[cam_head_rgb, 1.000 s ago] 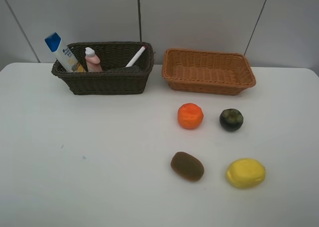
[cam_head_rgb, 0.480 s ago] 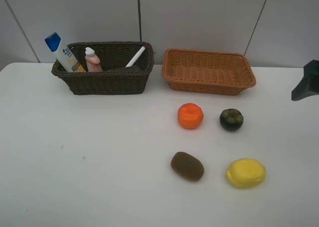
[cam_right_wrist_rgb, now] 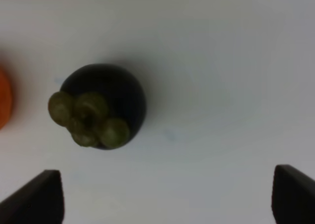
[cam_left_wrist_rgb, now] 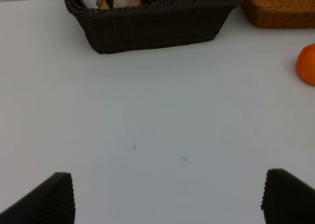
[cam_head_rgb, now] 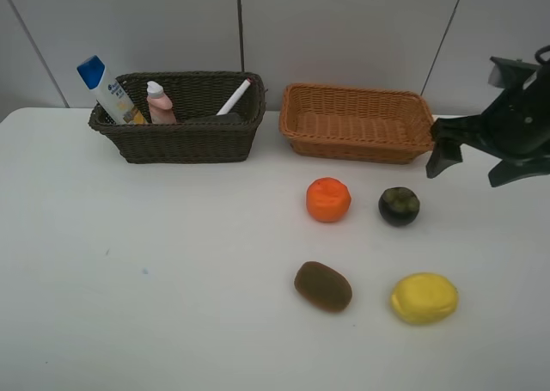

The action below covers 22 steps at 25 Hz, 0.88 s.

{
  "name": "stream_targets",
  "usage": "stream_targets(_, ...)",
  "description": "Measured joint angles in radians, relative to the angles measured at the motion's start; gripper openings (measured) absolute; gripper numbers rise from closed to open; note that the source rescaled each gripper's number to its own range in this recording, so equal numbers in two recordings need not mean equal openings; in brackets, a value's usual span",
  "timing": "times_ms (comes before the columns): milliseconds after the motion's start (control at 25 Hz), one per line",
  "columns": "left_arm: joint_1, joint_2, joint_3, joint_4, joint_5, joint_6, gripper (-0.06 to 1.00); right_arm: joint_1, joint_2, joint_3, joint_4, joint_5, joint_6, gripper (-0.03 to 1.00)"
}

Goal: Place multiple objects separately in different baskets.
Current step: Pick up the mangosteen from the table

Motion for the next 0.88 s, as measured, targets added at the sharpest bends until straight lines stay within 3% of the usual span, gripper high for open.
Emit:
stream_targets(360, 0.000, 0.000, 0.000, 0.000, 0.000, 0.000, 1.00, 0.091, 0.232, -0.145, -0.035, 0.000, 0.000, 1.00)
stream_targets(880, 0.000, 0.000, 0.000, 0.000, 0.000, 0.000, 1.00, 0.096, 0.339, -0.151, -0.009, -0.027, -0.005, 1.00)
